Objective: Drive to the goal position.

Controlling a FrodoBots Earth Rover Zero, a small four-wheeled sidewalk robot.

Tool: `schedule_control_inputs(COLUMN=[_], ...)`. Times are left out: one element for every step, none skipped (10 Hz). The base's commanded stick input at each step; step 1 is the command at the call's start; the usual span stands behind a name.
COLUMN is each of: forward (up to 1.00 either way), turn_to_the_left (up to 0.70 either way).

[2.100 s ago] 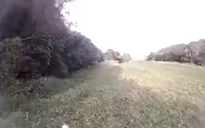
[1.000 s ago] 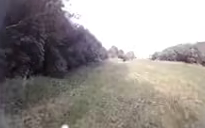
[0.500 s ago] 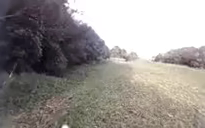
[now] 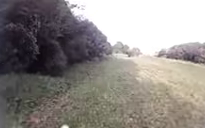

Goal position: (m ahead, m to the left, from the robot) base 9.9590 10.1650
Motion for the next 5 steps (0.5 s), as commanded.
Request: schedule_control_inputs(forward=[0.85,0.85,0.85,0.85,0.85], turn_to_the_left=[-0.34,-0.34,-0.34,-0.34,-0.34])
